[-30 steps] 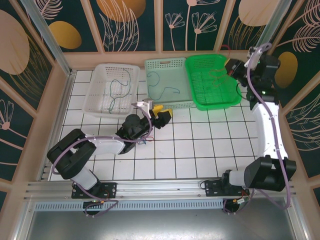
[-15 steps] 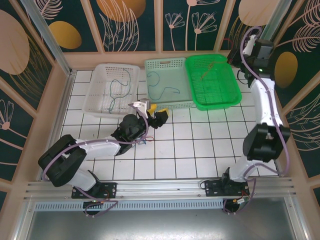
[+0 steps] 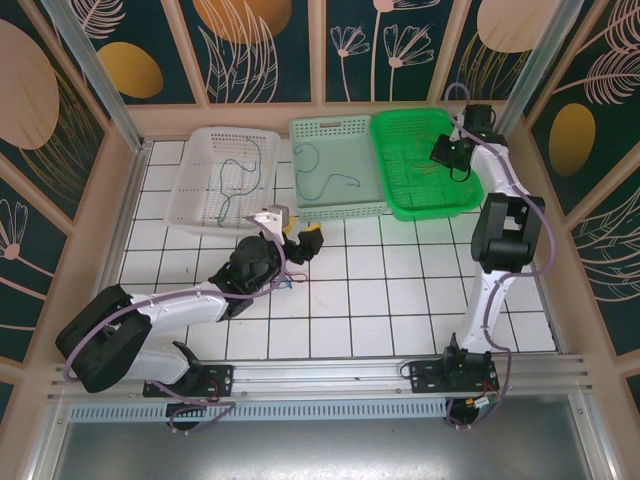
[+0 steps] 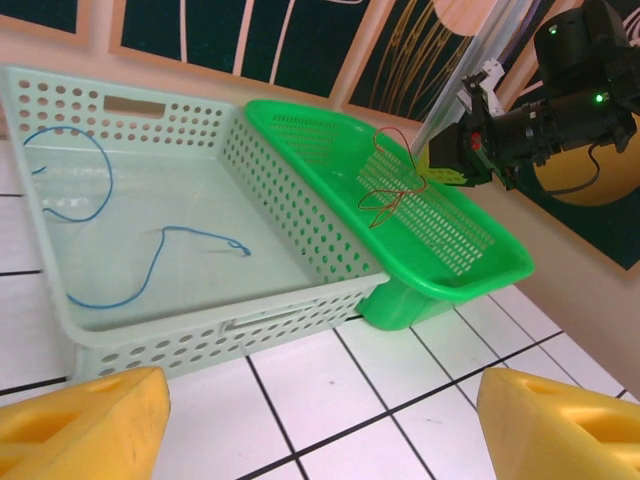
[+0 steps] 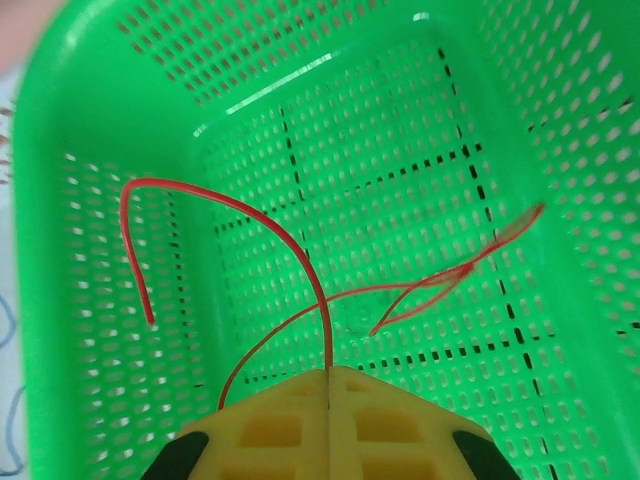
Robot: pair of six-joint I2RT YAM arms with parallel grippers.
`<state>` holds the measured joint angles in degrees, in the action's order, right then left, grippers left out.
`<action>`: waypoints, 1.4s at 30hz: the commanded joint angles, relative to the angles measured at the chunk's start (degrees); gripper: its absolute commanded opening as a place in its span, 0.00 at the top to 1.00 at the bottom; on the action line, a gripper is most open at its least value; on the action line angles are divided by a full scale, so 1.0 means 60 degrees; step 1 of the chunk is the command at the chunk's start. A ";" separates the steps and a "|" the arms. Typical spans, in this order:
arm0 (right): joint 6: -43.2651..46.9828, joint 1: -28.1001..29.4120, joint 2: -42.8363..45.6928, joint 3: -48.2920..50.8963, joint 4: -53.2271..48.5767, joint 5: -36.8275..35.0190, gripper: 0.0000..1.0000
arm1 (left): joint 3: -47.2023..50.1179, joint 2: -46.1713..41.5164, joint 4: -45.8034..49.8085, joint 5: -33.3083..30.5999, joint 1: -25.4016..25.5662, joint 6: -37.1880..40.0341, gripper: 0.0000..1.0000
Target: Untangle the cables
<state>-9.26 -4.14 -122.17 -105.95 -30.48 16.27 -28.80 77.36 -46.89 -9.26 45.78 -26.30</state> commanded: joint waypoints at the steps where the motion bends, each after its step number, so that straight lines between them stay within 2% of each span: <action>1: 0.0226 0.0156 -0.0580 -0.0557 -0.0554 -0.0447 1.00 | 0.0083 -0.0249 0.0211 -0.0292 0.0039 0.0194 0.19; 2: 0.0207 0.0163 -0.0735 -0.0612 -0.0532 -0.0489 0.95 | 0.0094 -0.0239 0.0240 -0.0303 0.0046 0.0209 0.19; 3: 0.0188 0.0185 -0.0834 -0.0649 -0.0496 -0.0539 0.85 | 0.0097 -0.0238 0.0263 -0.0319 0.0045 0.0222 0.19; 4: 0.0208 0.0205 -0.0902 -0.0681 -0.0420 -0.0598 0.66 | 0.0108 -0.0252 0.0310 -0.0346 0.0043 0.0231 0.18; 5: 0.0201 0.0227 -0.0926 -0.0666 -0.0266 -0.0644 0.51 | 0.0097 -0.0252 0.0340 -0.0352 0.0036 0.0226 0.18; 6: 0.0184 0.0236 -0.0902 -0.0642 -0.0151 -0.0707 0.44 | 0.0105 -0.0270 0.0379 -0.0390 0.0037 0.0226 0.18; 8: 0.0181 0.0273 -0.0777 -0.0647 0.0066 -0.0811 0.37 | 0.0112 -0.0330 0.0495 -0.0560 0.0046 0.0191 0.18; 16: 0.0021 0.0704 0.0682 0.0091 0.0805 -0.1203 0.31 | 0.0096 -0.0717 0.2043 -0.1988 0.0046 -0.0203 0.16; 19: -0.0143 0.1080 0.1753 0.1119 0.1457 -0.1358 0.32 | 0.0177 -0.0849 0.2584 -0.2374 0.0034 -0.0292 0.14; 21: -0.0004 0.1459 0.2605 0.2046 0.2054 -0.1028 0.34 | 0.0181 -0.0924 0.2990 -0.2562 0.0037 -0.0334 0.13; 25: 0.1069 0.2674 0.4437 0.4364 0.3122 -0.0028 0.42 | 0.0171 -0.1212 0.4044 -0.3095 -0.0100 -0.1200 0.05; 27: 0.1779 0.3401 0.5176 0.5561 0.3538 0.0381 0.44 | 0.0183 -0.1395 0.4356 -0.2874 -0.0422 -0.1710 0.03; 30: 0.2535 0.4678 0.5861 0.7073 0.4037 0.0059 0.44 | 0.0483 -0.1652 0.4257 -0.2174 -0.1173 -0.2544 0.01; 37: 0.1654 0.6562 0.6203 0.9480 0.5930 0.1062 0.36 | 0.0666 -0.1683 0.4611 -0.1756 -0.1819 -0.2991 0.01; 42: 0.1576 0.7837 0.5646 0.9880 0.6451 0.0502 0.34 | 0.0830 -0.1400 0.4407 -0.1268 -0.2080 -0.3401 0.02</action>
<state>0.97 40.66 -87.00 -47.16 1.83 19.59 -24.49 68.01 -21.04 -19.22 33.74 -44.18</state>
